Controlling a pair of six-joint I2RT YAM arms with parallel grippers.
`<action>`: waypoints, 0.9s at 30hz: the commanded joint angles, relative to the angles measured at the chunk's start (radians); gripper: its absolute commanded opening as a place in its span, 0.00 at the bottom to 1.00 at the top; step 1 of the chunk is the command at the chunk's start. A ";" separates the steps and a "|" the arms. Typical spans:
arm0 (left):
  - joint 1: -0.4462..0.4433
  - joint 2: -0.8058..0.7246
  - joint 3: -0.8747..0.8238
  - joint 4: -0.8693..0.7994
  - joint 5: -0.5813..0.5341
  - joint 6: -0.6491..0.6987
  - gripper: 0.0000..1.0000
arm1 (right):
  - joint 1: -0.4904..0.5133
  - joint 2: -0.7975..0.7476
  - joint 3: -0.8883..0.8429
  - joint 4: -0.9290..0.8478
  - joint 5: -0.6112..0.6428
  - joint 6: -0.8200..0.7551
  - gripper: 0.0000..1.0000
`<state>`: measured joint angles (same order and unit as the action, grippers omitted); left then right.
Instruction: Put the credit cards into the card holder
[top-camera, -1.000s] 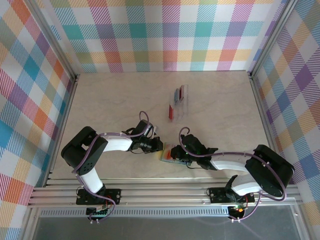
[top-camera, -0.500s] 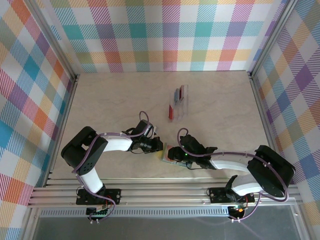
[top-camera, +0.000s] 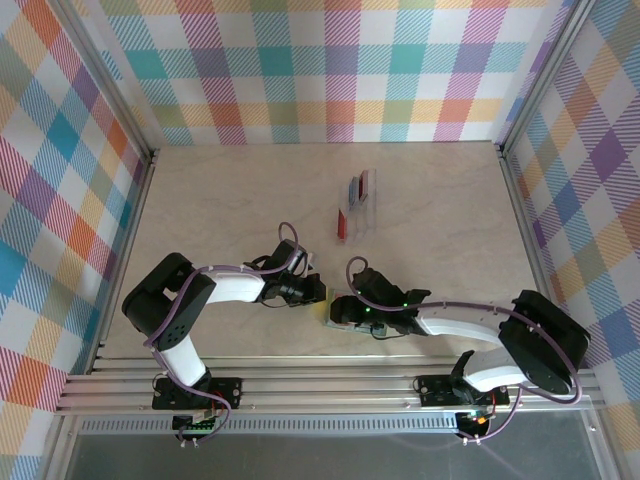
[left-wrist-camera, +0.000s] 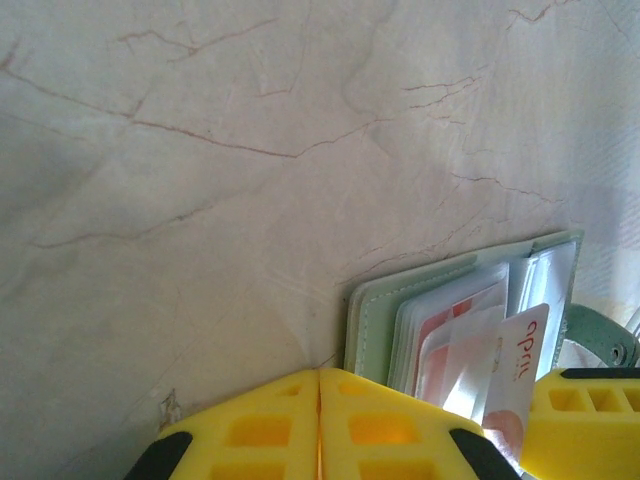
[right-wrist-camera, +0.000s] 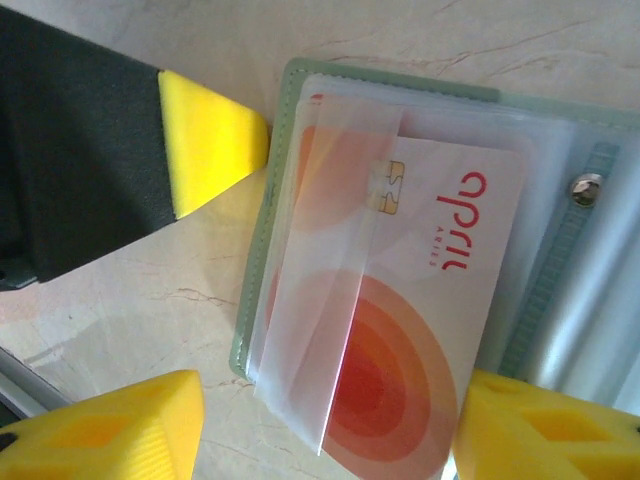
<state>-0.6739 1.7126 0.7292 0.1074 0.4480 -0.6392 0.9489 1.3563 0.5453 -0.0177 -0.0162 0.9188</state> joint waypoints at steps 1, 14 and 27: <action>-0.007 0.019 -0.034 -0.111 -0.066 0.001 0.09 | 0.010 0.019 0.021 -0.016 -0.026 -0.042 0.65; -0.007 0.011 -0.039 -0.112 -0.066 0.003 0.09 | 0.024 0.081 0.140 -0.192 0.024 -0.138 0.67; -0.001 -0.003 -0.041 -0.120 -0.064 0.007 0.09 | 0.107 0.167 0.283 -0.352 0.114 -0.228 0.70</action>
<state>-0.6739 1.7107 0.7288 0.1066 0.4469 -0.6392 1.0443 1.5169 0.7879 -0.3180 0.0711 0.7380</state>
